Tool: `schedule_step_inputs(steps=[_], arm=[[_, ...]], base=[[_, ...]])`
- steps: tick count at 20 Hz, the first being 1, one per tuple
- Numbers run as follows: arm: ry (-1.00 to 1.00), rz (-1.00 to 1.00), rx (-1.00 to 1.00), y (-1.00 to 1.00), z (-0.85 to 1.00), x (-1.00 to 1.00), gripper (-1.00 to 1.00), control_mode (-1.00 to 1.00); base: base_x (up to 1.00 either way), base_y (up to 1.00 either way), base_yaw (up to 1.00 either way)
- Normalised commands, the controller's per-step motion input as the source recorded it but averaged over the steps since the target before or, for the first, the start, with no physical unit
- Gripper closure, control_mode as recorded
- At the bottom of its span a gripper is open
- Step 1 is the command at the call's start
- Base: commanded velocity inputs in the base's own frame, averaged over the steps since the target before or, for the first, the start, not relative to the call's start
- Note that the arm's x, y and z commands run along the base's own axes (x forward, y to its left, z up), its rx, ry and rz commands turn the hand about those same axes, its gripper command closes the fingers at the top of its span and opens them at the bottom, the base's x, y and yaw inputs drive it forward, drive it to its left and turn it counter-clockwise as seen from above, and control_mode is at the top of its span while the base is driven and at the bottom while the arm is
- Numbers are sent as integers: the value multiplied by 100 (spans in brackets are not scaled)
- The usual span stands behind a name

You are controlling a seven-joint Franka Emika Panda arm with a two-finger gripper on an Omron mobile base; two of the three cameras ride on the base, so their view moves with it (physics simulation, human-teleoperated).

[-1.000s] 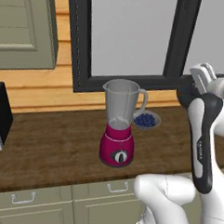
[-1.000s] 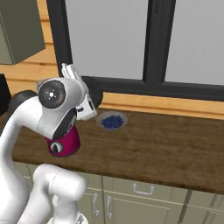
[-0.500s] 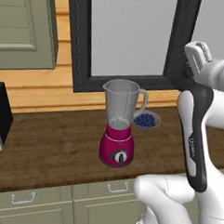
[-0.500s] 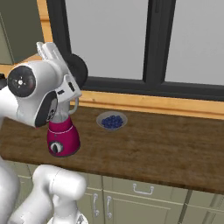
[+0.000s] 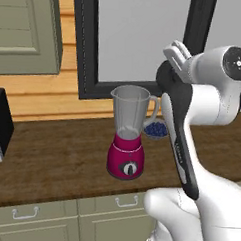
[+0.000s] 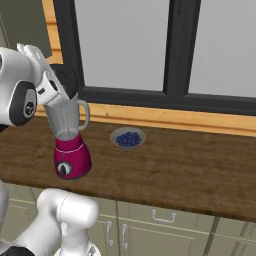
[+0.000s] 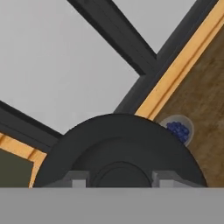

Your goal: Close the lid blender by securely placing the lid on top.

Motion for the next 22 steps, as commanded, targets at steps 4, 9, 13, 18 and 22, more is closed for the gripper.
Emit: schedule_step_inputs(steps=[4, 9, 13, 18, 22], arm=[[21, 1, -3, 31, 11, 21, 100, -100], [24, 2, 0, 24, 2, 19, 100, -100], [24, 2, 0, 20, 0, 4, 100, -100], [7, 0, 0, 3, 3, 0, 100, -100], [0, 0, 0, 0, 11, -3, 100, -100]], base=[[0, 0, 0], [0, 0, 0], [0, 0, 0], [0, 0, 0], [0, 0, 0]])
